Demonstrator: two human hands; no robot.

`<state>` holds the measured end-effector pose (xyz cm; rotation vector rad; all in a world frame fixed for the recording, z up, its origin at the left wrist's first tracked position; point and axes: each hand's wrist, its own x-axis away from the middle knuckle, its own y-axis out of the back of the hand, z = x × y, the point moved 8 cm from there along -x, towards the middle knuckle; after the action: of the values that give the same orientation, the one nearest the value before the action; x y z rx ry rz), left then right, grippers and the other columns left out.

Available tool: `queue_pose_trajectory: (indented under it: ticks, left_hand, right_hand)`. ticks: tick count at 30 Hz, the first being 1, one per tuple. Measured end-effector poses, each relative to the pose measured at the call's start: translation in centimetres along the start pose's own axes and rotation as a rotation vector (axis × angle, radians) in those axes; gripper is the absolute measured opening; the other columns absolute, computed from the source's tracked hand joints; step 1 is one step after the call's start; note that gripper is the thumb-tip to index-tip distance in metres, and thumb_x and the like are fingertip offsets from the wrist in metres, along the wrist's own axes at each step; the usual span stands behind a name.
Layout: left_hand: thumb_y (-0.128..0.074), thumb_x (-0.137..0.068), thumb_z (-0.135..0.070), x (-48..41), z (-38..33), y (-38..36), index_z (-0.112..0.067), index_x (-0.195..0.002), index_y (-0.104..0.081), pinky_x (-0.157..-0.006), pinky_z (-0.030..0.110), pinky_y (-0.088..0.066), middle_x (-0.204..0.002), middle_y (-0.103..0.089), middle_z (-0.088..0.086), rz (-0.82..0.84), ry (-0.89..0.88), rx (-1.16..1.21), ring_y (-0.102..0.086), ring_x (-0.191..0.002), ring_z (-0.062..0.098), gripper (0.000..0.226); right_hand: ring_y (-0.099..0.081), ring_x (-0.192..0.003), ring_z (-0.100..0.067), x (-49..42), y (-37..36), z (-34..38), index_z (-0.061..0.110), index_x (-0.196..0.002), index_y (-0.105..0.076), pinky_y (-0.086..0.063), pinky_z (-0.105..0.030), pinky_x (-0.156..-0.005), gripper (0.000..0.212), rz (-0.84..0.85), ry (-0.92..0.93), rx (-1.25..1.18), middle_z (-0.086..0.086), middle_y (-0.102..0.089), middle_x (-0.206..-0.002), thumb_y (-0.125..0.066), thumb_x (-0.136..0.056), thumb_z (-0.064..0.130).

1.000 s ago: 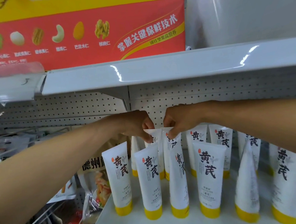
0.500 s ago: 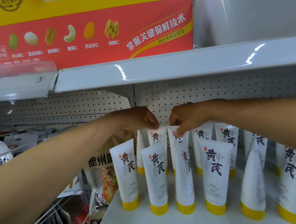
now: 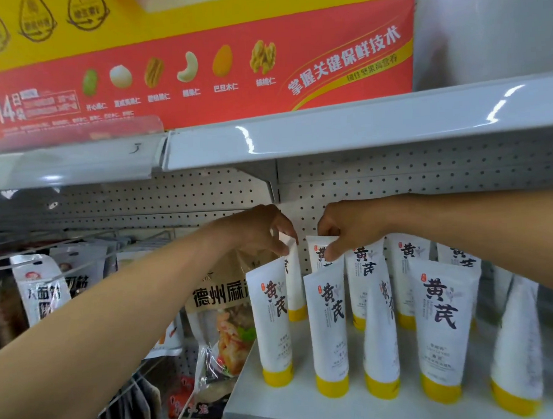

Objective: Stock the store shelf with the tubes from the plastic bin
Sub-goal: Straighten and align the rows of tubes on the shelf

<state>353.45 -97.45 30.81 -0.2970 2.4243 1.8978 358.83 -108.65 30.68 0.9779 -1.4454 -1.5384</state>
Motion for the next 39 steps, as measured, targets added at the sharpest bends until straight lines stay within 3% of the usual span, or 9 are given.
queue_pose_trajectory:
  ticks: [4,7,9,13,20,30,34,36,39]
  left_hand:
    - [-0.074,-0.083,-0.023,0.0,0.0,-0.1,-0.017,-0.112,-0.069,-0.081,0.025,-0.052,-0.112,-0.065,-0.004,-0.038,-0.044,-0.004,-0.06,-0.098,0.01,0.03]
    - [-0.07,-0.087,-0.018,0.4,0.3,-0.2,-0.013,-0.113,-0.068,-0.058,0.013,-0.052,-0.102,-0.062,-0.005,-0.04,-0.04,0.03,-0.057,-0.075,0.0,0.027]
    - [-0.07,-0.086,-0.017,0.4,0.5,0.0,-0.011,-0.111,-0.07,-0.055,0.01,-0.049,-0.101,-0.064,-0.003,-0.046,-0.057,0.034,-0.056,-0.07,-0.001,0.025]
    - [-0.07,-0.087,-0.016,0.6,1.0,0.1,-0.014,-0.108,-0.071,-0.055,0.009,-0.048,-0.089,-0.063,-0.01,-0.039,-0.049,0.059,-0.058,-0.067,-0.001,0.021]
    - [-0.071,-0.086,-0.016,0.3,1.5,0.0,-0.012,-0.106,-0.072,-0.061,0.014,-0.052,-0.089,-0.067,-0.011,-0.014,-0.044,0.067,-0.063,-0.064,-0.005,0.021]
    - [-0.071,-0.086,-0.018,0.5,1.7,0.2,-0.017,-0.104,-0.072,-0.064,0.017,-0.055,-0.087,-0.068,-0.01,0.013,-0.023,0.056,-0.065,-0.065,0.001,0.018]
    - [-0.069,-0.087,-0.016,0.4,1.2,0.0,-0.013,-0.108,-0.07,-0.055,0.009,-0.049,-0.086,-0.063,-0.015,0.005,-0.048,0.055,-0.06,-0.059,-0.014,0.021]
    - [-0.07,-0.087,-0.018,0.5,1.2,0.0,-0.016,-0.108,-0.069,-0.058,0.011,-0.05,-0.09,-0.063,-0.017,0.006,-0.049,0.05,-0.06,-0.063,-0.014,0.021]
    - [-0.072,-0.084,-0.02,0.4,1.2,-0.4,-0.022,-0.106,-0.07,-0.075,0.024,-0.058,-0.099,-0.067,-0.014,0.031,-0.068,0.013,-0.064,-0.085,-0.001,0.022]
  right_hand:
    - [-0.065,-0.081,-0.021,-0.7,-0.4,0.1,0.009,-0.098,-0.07,-0.047,-0.024,-0.061,0.02,-0.016,-0.011,0.003,-0.006,-0.071,-0.091,-0.069,-0.085,0.025]
    - [-0.065,-0.082,-0.022,-0.7,-0.4,0.1,0.007,-0.101,-0.071,-0.05,-0.027,-0.064,0.022,-0.036,-0.017,-0.003,-0.007,-0.071,-0.093,-0.069,-0.085,0.023]
    - [-0.065,-0.081,-0.021,-0.7,-0.4,0.1,0.007,-0.102,-0.071,-0.051,-0.029,-0.066,0.023,-0.041,-0.015,-0.013,-0.006,-0.071,-0.092,-0.069,-0.085,0.022]
    - [-0.06,-0.073,-0.018,-1.0,-0.4,0.4,0.003,-0.097,-0.07,-0.047,-0.029,-0.061,0.022,-0.055,0.001,-0.037,-0.014,-0.07,-0.093,-0.068,-0.086,0.022]
    - [-0.054,-0.068,-0.013,-1.5,-0.6,0.8,0.017,-0.083,-0.063,-0.043,-0.026,-0.059,0.006,-0.063,0.031,-0.064,0.0,-0.062,-0.077,-0.067,-0.086,0.021]
    - [-0.066,-0.077,-0.019,-1.5,-0.6,0.7,0.017,-0.087,-0.066,-0.052,-0.031,-0.066,0.004,-0.05,0.062,-0.114,-0.004,-0.071,-0.088,-0.068,-0.085,0.02]
    - [-0.063,-0.072,-0.016,-1.5,-0.6,1.0,0.02,-0.082,-0.066,-0.049,-0.029,-0.064,0.004,-0.056,0.086,-0.137,-0.002,-0.07,-0.084,-0.068,-0.085,0.02]
    - [-0.066,-0.078,-0.017,-1.4,-0.6,1.0,0.019,-0.087,-0.068,-0.053,-0.029,-0.069,0.002,-0.054,0.085,-0.145,-0.002,-0.072,-0.089,-0.068,-0.085,0.02]
    - [-0.069,-0.085,-0.017,-1.2,-0.6,1.1,0.027,-0.081,-0.063,-0.056,-0.031,-0.077,0.009,-0.025,0.088,-0.143,0.001,-0.072,-0.093,-0.069,-0.085,0.022]
